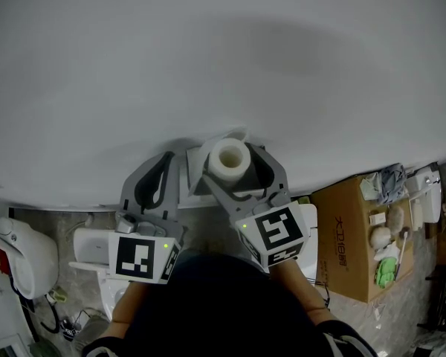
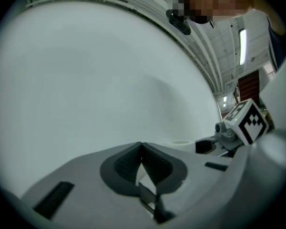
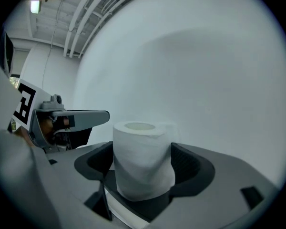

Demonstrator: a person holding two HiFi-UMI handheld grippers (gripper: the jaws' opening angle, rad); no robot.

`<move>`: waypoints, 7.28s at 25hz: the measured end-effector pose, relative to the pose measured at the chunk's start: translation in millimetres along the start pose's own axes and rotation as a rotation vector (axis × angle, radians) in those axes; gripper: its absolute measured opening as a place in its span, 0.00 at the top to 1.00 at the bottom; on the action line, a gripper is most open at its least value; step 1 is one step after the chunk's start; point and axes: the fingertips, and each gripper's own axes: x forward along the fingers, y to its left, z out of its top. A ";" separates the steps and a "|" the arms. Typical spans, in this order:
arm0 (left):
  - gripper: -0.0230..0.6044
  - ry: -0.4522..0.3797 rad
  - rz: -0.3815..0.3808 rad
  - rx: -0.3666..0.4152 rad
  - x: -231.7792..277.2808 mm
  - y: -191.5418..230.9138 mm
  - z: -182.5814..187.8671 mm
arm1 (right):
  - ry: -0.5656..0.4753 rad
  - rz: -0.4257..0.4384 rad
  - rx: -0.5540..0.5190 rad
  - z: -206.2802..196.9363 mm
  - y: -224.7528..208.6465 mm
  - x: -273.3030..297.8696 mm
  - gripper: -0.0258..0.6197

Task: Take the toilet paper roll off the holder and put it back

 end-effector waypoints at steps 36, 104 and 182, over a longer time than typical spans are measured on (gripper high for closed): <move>0.96 -0.007 -0.109 0.015 5.2 -15.4 4.5 | -0.185 -0.216 -0.068 61.3 -25.4 -44.7 0.47; 0.96 -0.005 -0.138 0.044 13.0 -27.3 12.0 | -0.222 -0.400 -0.031 68.1 -79.3 -86.5 0.47; 0.96 0.043 0.007 0.037 -5.2 15.1 -2.7 | -0.104 -0.109 -0.010 12.6 -14.2 9.4 0.46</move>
